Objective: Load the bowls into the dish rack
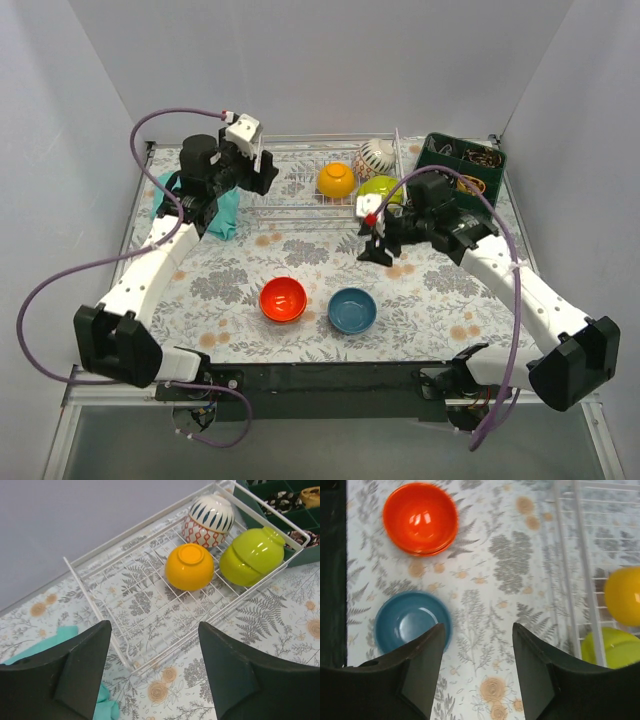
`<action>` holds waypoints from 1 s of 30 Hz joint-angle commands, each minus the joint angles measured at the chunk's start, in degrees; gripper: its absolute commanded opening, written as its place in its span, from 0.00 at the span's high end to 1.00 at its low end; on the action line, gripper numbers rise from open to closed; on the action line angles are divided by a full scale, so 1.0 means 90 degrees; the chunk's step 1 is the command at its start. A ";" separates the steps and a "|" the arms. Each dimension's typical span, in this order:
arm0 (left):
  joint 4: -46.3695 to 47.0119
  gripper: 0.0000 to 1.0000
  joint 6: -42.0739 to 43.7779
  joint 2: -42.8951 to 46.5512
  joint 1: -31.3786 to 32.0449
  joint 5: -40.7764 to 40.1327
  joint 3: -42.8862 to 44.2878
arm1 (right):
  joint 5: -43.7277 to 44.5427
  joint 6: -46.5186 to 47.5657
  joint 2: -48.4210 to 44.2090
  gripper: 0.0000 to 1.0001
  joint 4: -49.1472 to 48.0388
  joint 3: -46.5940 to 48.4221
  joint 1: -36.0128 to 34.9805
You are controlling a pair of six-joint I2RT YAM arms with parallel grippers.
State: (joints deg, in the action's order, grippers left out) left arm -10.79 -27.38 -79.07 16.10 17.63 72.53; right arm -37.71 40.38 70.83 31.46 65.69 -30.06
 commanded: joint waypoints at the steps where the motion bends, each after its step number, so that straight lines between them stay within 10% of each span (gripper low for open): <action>1: -0.0481 0.28 -0.0210 0.1008 -0.0011 -0.0230 -0.0724 | 0.0625 0.1265 -0.0038 0.37 0.1171 -0.0550 -0.1120; 30: -0.1380 0.22 -0.0435 0.3463 -0.1759 0.0131 -0.2268 | 0.1476 0.0162 0.0871 0.39 0.0391 -0.1273 -0.3173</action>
State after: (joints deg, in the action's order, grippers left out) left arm -23.35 -30.15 -49.82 1.39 17.47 52.84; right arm -24.12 44.27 79.37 35.68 53.58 -57.47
